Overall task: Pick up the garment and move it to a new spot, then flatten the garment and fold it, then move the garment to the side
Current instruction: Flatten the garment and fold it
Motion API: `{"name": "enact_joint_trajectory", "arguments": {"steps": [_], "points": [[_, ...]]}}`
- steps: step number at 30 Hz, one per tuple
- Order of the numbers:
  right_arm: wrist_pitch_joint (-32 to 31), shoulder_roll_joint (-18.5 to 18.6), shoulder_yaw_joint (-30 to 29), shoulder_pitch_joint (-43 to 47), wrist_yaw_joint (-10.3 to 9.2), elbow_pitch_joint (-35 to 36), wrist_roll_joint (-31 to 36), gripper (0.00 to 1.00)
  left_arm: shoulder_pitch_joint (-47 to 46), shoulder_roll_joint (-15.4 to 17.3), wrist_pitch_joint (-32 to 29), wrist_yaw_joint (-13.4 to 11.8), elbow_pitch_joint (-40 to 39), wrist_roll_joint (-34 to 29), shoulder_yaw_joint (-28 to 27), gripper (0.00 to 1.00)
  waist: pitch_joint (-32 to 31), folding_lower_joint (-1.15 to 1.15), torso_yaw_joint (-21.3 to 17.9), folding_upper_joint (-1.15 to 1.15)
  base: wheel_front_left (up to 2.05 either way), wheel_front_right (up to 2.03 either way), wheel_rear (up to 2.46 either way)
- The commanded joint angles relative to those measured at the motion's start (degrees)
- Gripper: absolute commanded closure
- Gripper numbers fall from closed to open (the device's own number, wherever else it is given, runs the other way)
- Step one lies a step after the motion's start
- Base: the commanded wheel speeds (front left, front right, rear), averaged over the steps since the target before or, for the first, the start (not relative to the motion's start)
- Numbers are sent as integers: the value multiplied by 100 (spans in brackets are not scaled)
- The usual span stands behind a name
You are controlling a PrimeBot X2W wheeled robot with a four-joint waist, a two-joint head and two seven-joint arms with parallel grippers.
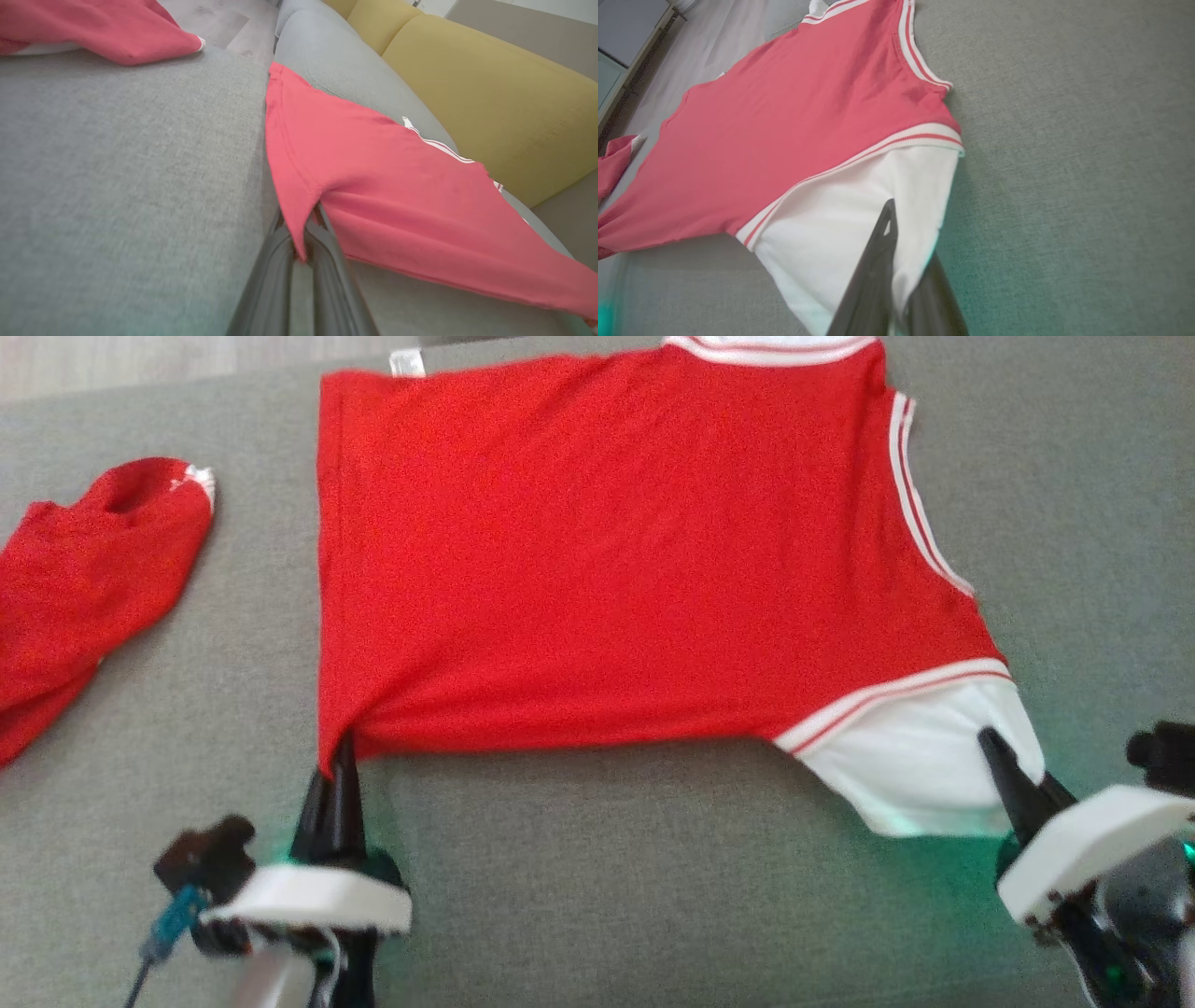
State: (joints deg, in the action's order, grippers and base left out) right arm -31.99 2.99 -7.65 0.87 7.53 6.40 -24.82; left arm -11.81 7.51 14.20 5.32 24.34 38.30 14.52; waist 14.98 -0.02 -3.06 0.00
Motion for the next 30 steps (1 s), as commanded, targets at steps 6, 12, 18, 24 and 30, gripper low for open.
{"name": "enact_joint_trajectory", "arguments": {"steps": [6,12,18,24,30], "points": [[-646,-8,-367,562,-4,1137,-75,100,1036,124,-531,-533,-1354,18,-70,100,-176,2,142,0,0,0,0],[-533,-10,-471,488,-4,1321,-87,100,1170,89,-742,-527,-1931,144,23,100,-191,2,210,0,0,0,0],[-497,-11,-212,-219,-4,1268,-10,100,562,-44,-944,-489,-1966,340,33,100,-65,2,243,0,0,0,0],[-398,-11,27,-1108,-4,873,-2,100,-14,-168,-1083,-518,-1684,493,36,100,179,2,214,0,0,0,0],[-218,-11,201,-1894,-4,352,-73,100,-523,-252,-1131,-580,-1348,626,-18,100,447,2,244,0,0,0,0]]}}
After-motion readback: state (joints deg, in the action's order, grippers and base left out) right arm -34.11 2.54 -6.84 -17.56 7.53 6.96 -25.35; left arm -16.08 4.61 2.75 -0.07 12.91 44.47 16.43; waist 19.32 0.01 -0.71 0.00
